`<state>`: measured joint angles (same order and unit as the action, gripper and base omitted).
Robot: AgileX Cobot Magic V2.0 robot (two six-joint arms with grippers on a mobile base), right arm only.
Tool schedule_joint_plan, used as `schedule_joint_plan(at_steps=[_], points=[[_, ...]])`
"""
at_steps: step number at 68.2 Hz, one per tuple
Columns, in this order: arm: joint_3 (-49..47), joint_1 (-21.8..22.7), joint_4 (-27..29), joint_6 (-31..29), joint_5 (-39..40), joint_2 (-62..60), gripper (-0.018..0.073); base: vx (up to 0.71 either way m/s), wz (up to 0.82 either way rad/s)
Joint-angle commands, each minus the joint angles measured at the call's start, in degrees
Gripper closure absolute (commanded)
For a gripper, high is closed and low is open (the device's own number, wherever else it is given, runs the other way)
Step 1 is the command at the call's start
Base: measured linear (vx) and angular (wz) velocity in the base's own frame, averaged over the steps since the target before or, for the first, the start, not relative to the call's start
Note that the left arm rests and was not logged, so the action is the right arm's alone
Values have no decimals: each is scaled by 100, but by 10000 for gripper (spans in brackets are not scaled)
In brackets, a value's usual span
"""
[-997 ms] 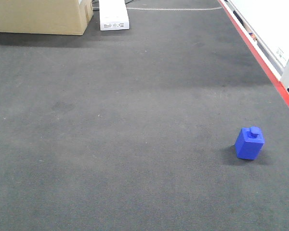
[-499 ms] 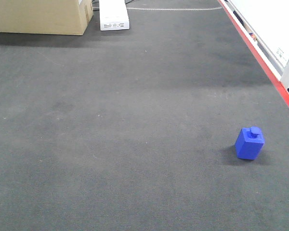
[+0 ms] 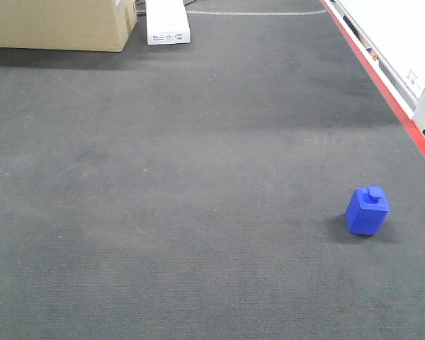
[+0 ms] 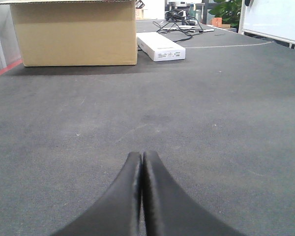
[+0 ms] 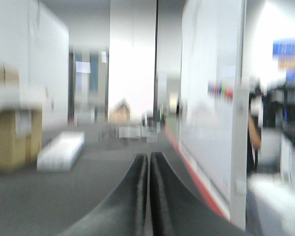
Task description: Pour parts from conveyor to right shelf
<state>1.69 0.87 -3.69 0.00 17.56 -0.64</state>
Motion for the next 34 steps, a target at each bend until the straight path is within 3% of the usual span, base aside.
schedule_joint_plan(at_steps=[1,17,34], points=[[-229,40,-36,0,1003,-100,568,0,0],[-1775,40,-33,-88,226,547,566,0,0],[-3437,40,-33,-88,-1096,2700,563,0,0]])
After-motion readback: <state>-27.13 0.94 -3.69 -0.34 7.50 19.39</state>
